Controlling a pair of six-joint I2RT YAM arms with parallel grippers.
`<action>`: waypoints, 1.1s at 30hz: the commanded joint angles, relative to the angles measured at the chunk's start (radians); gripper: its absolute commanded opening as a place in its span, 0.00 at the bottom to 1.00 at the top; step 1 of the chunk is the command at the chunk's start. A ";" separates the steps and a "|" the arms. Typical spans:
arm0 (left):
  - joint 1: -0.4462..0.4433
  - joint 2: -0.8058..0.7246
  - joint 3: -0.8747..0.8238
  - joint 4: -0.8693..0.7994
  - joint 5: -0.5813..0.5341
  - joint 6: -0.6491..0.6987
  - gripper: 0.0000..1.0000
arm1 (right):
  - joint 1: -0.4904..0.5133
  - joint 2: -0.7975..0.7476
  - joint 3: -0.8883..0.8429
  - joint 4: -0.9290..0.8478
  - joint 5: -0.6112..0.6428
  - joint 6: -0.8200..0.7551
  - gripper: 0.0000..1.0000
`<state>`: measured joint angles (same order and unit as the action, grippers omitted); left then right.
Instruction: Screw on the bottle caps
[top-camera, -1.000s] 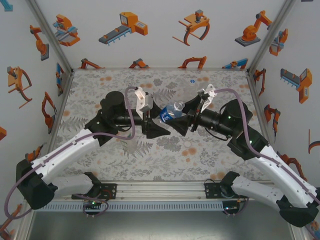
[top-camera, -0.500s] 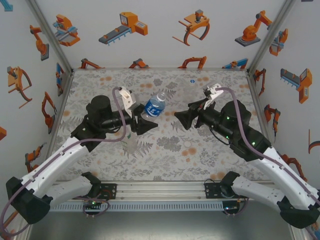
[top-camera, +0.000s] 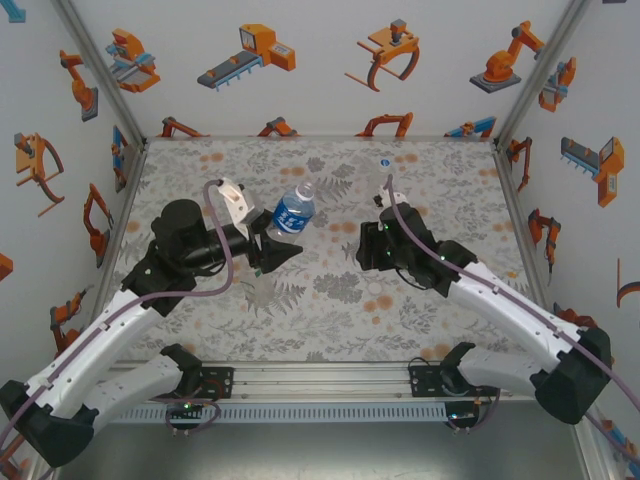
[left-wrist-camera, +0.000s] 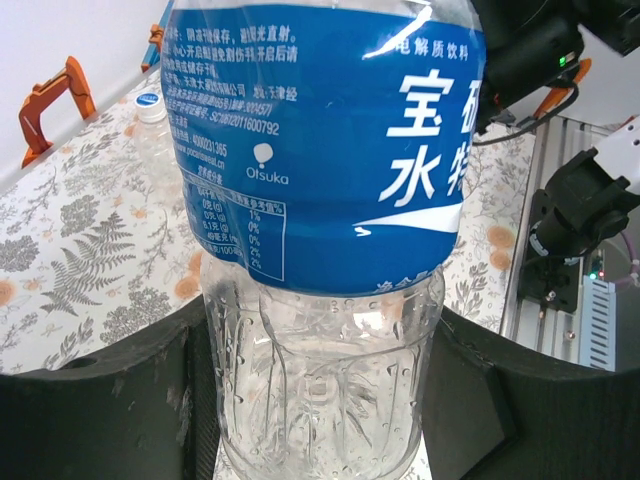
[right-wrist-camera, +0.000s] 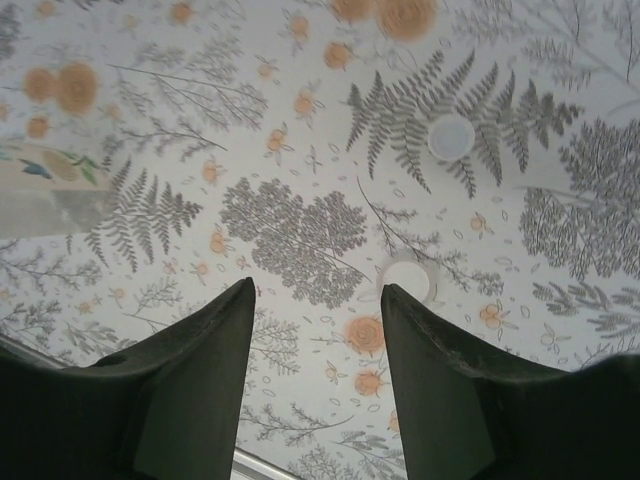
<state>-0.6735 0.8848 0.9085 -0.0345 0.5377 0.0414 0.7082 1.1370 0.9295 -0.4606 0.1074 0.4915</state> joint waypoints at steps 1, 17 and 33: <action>0.003 -0.018 -0.015 0.014 -0.012 -0.003 0.00 | -0.057 0.040 -0.019 -0.024 -0.036 0.084 0.49; 0.001 -0.005 -0.031 0.027 -0.019 -0.006 0.00 | -0.203 0.355 0.085 0.040 -0.063 -0.026 0.46; 0.000 -0.032 -0.028 -0.009 -0.045 -0.006 0.00 | -0.231 0.664 0.284 0.032 -0.038 -0.085 0.51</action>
<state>-0.6735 0.8768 0.8783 -0.0399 0.5041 0.0368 0.4835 1.7794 1.1805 -0.4221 0.0467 0.4252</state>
